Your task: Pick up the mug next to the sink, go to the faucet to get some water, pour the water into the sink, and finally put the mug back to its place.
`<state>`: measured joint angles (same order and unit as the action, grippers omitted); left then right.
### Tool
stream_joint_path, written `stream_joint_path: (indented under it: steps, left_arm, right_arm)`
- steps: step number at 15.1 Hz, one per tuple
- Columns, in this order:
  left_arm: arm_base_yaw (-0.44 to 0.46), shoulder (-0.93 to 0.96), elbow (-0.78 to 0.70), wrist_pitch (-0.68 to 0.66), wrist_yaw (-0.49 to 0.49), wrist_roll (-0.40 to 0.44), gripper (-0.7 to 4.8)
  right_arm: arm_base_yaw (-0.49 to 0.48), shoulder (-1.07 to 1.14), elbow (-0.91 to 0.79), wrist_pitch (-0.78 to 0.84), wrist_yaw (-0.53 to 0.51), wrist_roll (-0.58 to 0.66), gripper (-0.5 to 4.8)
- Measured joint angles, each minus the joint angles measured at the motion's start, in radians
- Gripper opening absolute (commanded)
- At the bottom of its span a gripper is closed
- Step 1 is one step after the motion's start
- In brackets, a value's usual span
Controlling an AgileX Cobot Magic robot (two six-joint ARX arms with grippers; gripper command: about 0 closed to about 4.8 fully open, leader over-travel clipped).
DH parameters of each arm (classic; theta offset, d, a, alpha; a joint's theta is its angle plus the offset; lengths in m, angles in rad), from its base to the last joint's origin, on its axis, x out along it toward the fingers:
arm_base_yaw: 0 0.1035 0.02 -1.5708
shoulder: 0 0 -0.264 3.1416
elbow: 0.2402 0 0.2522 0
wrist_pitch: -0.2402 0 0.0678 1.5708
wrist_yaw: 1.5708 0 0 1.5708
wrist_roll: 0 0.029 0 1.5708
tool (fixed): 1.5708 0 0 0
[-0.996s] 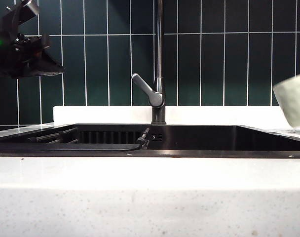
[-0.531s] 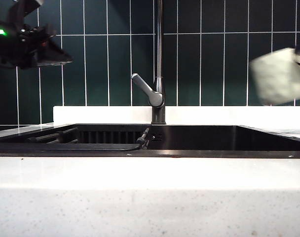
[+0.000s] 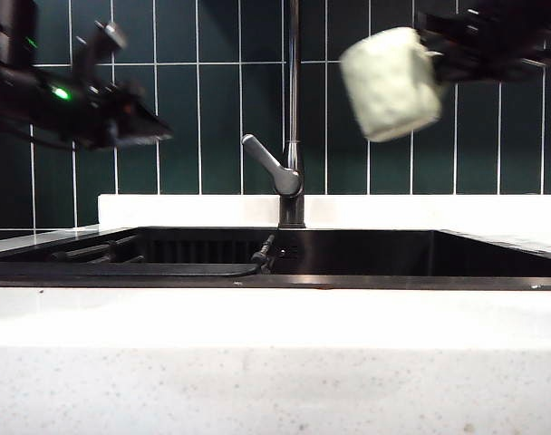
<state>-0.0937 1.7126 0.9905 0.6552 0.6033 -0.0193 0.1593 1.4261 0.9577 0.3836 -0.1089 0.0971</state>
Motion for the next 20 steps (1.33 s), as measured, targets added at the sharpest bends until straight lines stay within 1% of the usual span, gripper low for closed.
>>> stream_joint_path:
  steps: [2,4,6,9,12,14,16,17,18,20]
  left_arm:
    - [-0.004,0.083,0.076,0.0,0.035,-0.005,1.54]
    - [-0.014,0.143,0.134,-0.002,0.069,-0.016,1.54]
    - [-0.033,0.212,0.211,0.021,0.074,-0.019,1.54]
    - [-0.044,0.272,0.299,0.022,0.085,-0.019,1.54]
    - [-0.057,0.325,0.398,0.021,0.087,-0.023,1.56]
    - [-0.065,0.36,0.465,0.022,0.091,-0.036,1.69]
    - [-0.074,0.406,0.522,0.014,0.119,-0.047,2.27]
    - [-0.079,0.426,0.546,0.013,0.132,-0.058,2.26]
    - [-0.09,0.45,0.572,0.005,0.168,-0.064,2.26]
    - [-0.114,0.455,0.576,-0.005,0.179,-0.064,2.25]
  right_arm:
    - [0.043,0.04,0.071,-0.052,-0.001,0.0,-0.01]
    - [0.071,0.071,0.106,-0.062,0.002,0.003,-0.01]
    - [0.11,0.122,0.149,-0.072,0.0,0.053,-0.01]
    - [0.142,0.169,0.213,-0.08,0.002,0.068,-0.01]
    - [0.155,0.231,0.319,-0.076,-0.014,0.071,-0.01]
    - [0.153,0.262,0.38,-0.085,-0.033,0.071,-0.01]
    - [0.153,0.262,0.396,-0.09,-0.039,0.071,-0.01]
    - [0.153,0.261,0.396,-0.09,-0.042,0.071,-0.01]
    - [0.153,0.262,0.396,-0.099,-0.042,0.071,-0.01]
    - [0.153,0.262,0.396,-0.114,-0.045,0.068,-0.01]
